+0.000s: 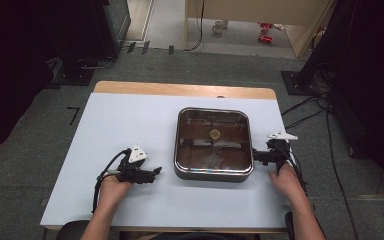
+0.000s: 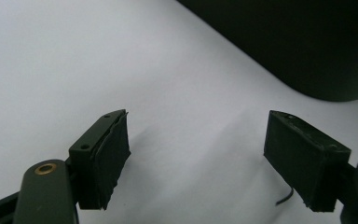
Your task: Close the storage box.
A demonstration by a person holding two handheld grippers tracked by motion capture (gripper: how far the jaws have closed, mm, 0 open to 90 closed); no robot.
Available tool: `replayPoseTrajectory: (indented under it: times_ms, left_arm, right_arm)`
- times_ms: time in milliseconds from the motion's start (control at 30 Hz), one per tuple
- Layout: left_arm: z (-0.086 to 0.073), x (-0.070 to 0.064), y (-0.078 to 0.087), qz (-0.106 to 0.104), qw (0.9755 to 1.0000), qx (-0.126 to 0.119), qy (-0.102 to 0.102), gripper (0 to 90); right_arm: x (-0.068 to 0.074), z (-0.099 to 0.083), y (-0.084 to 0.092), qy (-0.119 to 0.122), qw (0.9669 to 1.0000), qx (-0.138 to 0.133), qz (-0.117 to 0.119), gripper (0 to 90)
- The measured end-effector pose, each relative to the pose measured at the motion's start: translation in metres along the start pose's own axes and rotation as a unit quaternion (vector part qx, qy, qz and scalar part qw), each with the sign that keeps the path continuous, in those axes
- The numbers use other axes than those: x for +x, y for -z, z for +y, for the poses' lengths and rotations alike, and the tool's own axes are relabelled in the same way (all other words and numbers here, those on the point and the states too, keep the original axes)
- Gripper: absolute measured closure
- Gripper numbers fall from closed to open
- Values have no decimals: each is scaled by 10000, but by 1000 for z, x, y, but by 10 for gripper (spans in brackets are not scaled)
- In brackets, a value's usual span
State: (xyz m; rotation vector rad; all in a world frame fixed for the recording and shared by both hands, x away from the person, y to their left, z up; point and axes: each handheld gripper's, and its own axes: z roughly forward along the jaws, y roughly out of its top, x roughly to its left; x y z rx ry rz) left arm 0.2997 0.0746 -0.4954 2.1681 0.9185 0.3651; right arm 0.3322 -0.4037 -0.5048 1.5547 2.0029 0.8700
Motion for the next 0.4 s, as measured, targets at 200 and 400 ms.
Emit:
replayPoseTrajectory:
  times_ms: [200, 400]
  left_arm:
    - [-1, -4, -3, 52, 10000, -13, -58, 185]
    - [-1, -4, -4, 66, 10000, -24, -49, 175]
  right_arm:
    - [0, 0, 0, 0, 10000, -1, 0, 65]
    - [0, 0, 0, -1, 10000, 0, -2, 65]
